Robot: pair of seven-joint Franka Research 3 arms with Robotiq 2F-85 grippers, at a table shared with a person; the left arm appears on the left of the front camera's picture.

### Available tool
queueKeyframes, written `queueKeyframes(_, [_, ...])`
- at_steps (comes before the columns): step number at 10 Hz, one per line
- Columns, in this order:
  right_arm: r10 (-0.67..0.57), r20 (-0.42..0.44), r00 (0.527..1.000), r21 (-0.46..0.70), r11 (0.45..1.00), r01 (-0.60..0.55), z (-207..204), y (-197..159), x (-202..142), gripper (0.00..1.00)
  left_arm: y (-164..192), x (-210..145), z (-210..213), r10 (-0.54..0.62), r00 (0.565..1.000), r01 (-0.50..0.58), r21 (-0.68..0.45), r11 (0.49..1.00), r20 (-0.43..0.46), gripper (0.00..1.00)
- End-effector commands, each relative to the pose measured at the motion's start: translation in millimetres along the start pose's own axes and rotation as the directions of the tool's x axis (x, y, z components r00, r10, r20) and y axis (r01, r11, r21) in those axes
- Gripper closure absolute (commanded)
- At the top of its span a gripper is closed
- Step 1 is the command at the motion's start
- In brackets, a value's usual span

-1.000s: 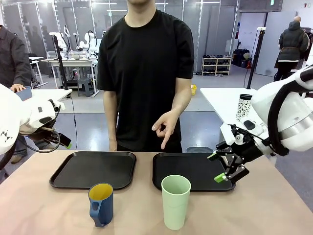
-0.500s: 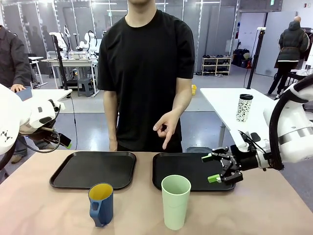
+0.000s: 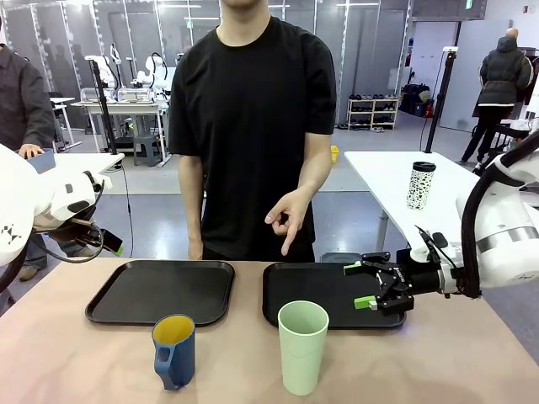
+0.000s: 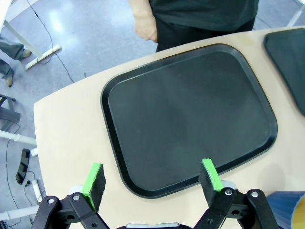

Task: Sort and store the cups by type.
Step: Pick up the Reusable plastic cup.

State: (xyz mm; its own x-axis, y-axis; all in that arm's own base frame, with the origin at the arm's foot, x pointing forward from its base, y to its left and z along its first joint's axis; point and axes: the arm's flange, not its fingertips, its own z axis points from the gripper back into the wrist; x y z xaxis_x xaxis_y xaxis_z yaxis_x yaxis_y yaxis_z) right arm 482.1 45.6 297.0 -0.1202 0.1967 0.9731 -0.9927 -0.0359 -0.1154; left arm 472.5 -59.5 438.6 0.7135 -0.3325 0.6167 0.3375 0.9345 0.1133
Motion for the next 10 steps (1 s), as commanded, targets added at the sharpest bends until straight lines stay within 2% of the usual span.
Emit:
queueKeyframes(1, [0.011,-0.02,1.0,0.002,1.0,-0.011,3,3,4,0.0,1,1,0,0.004,1.0,-0.004,0.004,1.0,0.002,0.0])
queueKeyframes(4, [0.011,-0.02,1.0,0.002,1.0,-0.011,3,3,4,0.0,1,1,0,0.004,1.0,-0.004,0.004,1.0,0.002,0.0])
queueKeyframes(6, [0.022,0.011,1.0,0.006,1.0,-0.022,-4,5,-4,0.0,1,1,0,0.004,1.0,-0.004,0.004,1.0,0.002,0.0])
queueKeyframes(7, [-0.003,-0.008,1.0,0.037,0.999,0.003,-14,14,-14,0.0,1,1,0,0.004,1.0,-0.004,0.004,1.0,0.002,0.0])
queueKeyframes(10, [-0.008,0.032,0.999,0.059,0.998,0.006,-24,43,-23,0.0,1,1,0,0.004,1.0,-0.004,0.004,1.0,0.002,0.0])
